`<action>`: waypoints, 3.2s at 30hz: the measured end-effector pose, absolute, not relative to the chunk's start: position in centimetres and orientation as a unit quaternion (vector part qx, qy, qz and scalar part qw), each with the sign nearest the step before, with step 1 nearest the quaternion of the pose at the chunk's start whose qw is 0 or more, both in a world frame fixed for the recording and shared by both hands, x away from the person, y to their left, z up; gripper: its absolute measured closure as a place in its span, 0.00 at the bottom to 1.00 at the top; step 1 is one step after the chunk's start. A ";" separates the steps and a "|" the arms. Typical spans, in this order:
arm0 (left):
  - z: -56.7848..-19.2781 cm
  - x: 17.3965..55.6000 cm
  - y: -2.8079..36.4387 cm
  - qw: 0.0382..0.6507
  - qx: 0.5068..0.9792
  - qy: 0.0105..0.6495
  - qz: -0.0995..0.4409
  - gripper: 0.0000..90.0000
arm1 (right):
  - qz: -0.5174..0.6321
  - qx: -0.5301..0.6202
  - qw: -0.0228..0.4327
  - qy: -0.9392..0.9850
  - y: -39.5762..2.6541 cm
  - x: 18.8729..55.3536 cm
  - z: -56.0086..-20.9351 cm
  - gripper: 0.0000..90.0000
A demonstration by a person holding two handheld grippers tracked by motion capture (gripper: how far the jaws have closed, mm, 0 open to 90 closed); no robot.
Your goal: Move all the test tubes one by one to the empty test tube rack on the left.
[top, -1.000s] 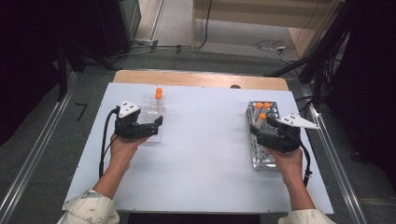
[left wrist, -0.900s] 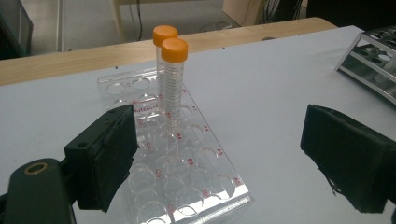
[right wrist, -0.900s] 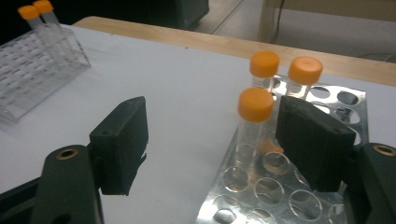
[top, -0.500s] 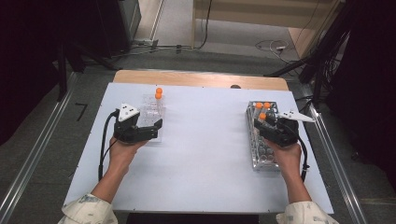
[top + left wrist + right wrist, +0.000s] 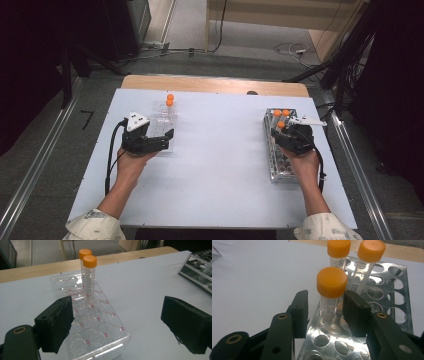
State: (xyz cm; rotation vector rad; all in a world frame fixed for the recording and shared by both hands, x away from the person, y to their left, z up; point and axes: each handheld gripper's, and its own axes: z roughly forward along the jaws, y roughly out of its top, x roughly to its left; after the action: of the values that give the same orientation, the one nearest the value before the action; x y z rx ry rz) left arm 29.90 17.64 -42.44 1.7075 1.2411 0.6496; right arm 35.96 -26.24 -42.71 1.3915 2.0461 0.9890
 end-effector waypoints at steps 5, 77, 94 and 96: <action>-42.5 29.8 17.6 0.448 0.693 0.501 0.261 0.14 | 0.336 0.517 0.236 0.751 -25.8 36.5 -42.8 0.65; -41.4 27.2 10.8 0.490 0.732 0.408 0.239 0.14 | 0.426 0.306 0.169 0.834 -13.0 29.9 -43.3 0.80; -41.6 26.6 8.1 0.501 0.760 0.371 0.186 0.25 | 0.422 0.275 0.151 0.850 -10.6 28.7 -44.1 0.80; -41.7 26.6 7.9 0.502 0.761 0.367 0.185 0.28 | 0.424 0.276 0.148 0.850 -10.6 28.6 -44.0 0.80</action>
State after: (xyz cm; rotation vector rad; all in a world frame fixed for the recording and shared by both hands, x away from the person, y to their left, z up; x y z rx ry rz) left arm 26.60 7.94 -41.73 1.8389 0.8879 0.4470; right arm 28.62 -10.57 -44.03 0.7945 2.4431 1.2192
